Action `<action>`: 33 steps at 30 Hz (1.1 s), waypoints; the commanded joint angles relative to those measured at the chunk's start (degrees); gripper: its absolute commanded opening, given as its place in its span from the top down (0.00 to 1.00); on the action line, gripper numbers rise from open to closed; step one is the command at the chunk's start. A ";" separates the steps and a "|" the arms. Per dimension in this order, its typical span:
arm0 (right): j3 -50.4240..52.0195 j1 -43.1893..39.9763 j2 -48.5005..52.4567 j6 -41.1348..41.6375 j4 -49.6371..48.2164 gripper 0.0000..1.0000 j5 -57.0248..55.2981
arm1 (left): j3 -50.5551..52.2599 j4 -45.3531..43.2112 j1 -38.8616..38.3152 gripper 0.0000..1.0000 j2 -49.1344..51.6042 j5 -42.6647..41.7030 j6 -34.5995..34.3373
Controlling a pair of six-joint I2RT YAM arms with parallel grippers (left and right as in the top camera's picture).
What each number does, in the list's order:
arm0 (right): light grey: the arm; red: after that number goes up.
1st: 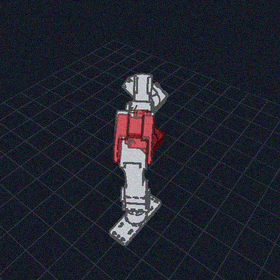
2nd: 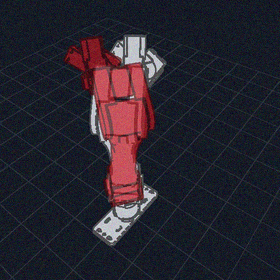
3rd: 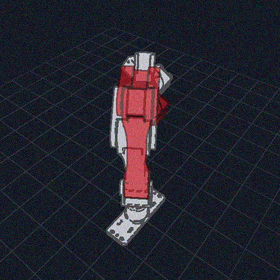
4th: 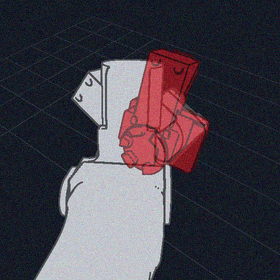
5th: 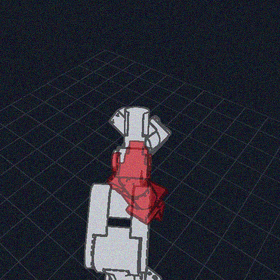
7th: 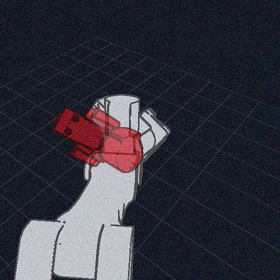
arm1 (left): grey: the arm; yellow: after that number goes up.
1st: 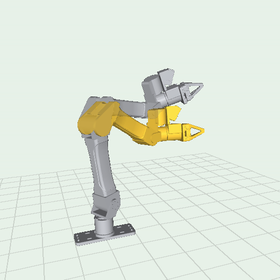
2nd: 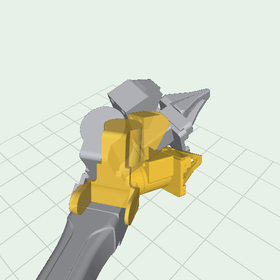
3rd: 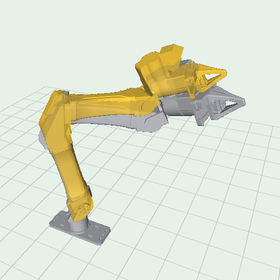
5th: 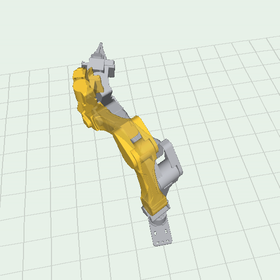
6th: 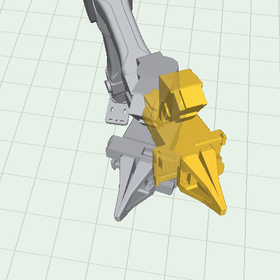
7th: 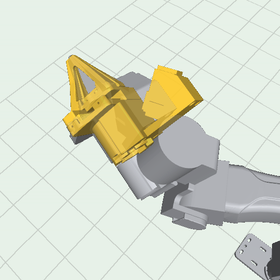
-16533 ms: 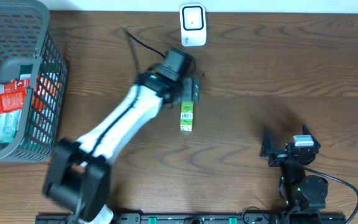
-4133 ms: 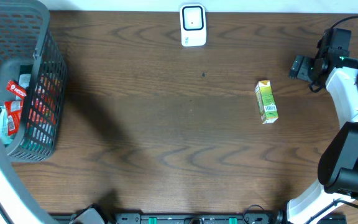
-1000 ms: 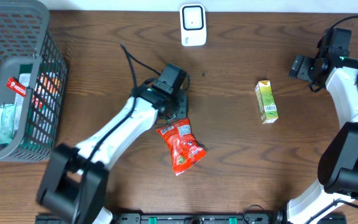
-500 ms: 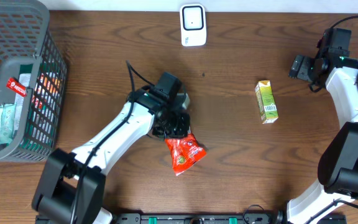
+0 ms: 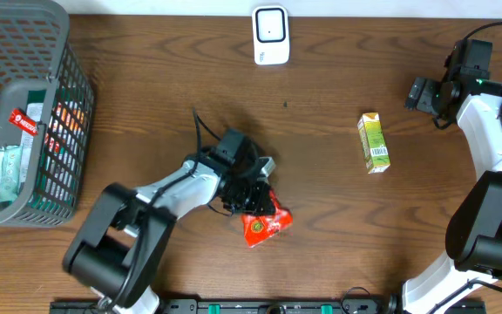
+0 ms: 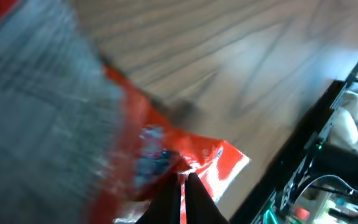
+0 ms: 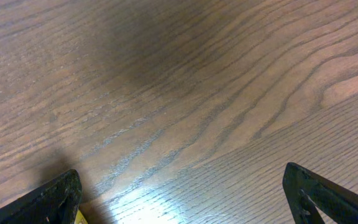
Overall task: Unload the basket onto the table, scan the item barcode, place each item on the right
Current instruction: 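Lower the red snack bag onto the table centre with the left gripper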
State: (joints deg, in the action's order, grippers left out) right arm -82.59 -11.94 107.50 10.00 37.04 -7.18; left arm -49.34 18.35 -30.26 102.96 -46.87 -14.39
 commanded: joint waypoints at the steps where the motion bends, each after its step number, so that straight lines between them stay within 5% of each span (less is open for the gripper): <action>1: -1.14 0.02 -1.11 0.00 0.00 0.01 -0.46 | 2.51 -6.23 0.07 0.93 4.72 -1.88 -4.94; 7: -1.14 0.04 -1.11 0.00 0.00 0.01 -0.44 | 2.19 -14.62 0.11 0.93 8.48 -8.07 -7.30; 15: -1.14 0.04 -1.11 0.00 0.00 0.01 -0.44 | -1.18 -14.62 2.80 0.90 -6.19 -6.97 -6.10; 25: -1.14 0.02 -1.11 0.00 0.00 0.01 -0.46 | -0.46 -1.38 3.85 0.90 -11.56 20.17 -8.37; 33: -1.14 0.04 -1.11 0.00 0.00 0.01 -0.44 | 0.90 -2.03 3.85 0.93 -0.90 21.59 -8.87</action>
State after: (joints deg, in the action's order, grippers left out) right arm -82.59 -11.94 107.50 10.00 37.04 -7.18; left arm -49.67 15.42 -26.61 97.65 -28.58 -22.72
